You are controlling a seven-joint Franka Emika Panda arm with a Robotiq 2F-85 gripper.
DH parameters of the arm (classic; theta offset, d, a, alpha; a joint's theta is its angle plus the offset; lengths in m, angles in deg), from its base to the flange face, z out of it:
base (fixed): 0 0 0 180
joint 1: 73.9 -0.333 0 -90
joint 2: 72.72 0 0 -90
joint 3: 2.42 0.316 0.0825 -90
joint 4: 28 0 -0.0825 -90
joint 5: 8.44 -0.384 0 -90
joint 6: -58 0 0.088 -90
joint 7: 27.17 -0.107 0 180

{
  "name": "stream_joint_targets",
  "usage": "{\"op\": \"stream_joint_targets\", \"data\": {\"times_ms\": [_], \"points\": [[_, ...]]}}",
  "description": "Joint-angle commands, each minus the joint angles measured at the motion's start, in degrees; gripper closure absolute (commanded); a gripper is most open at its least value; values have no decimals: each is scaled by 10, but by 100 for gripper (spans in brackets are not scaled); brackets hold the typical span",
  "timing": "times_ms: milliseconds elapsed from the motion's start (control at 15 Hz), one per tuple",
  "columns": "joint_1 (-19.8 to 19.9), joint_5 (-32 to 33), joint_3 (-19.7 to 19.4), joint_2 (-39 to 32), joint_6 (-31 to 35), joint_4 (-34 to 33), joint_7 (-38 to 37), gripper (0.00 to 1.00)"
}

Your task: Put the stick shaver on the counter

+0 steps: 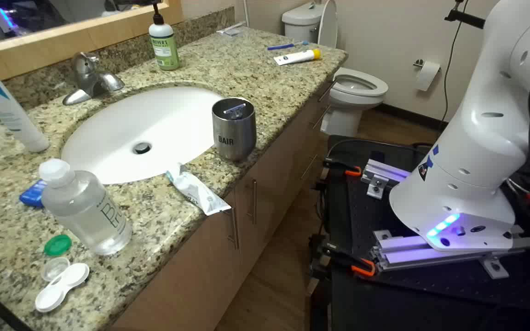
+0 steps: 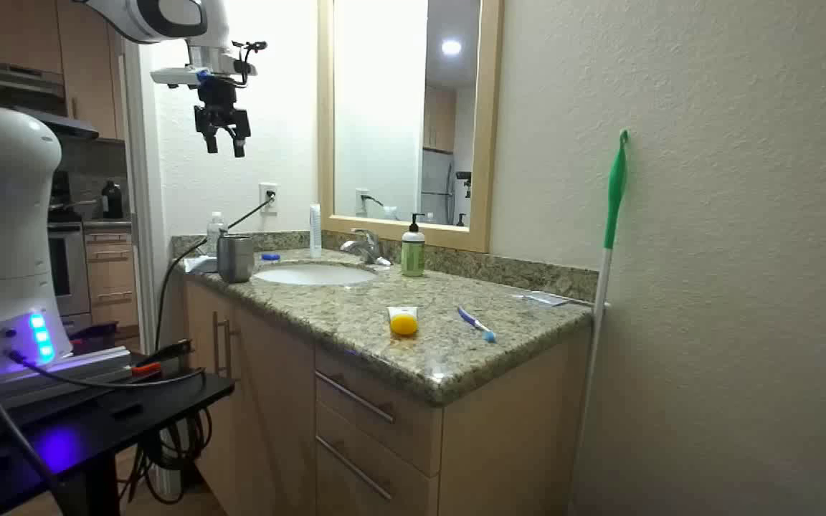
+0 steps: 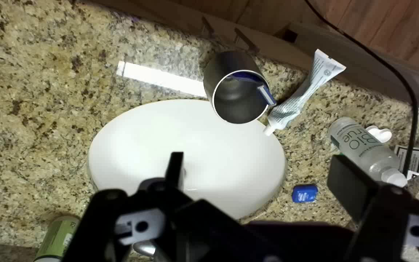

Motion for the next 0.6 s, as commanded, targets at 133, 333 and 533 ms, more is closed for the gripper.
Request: {"op": "stream_joint_targets", "data": {"times_ms": [133,333,533], "points": [[6,-5,5,-1,-2,-2,4,0],[6,-5,5,-1,-2,-2,4,0],[5,-6,13,-11,11,10,-6,0]]}}
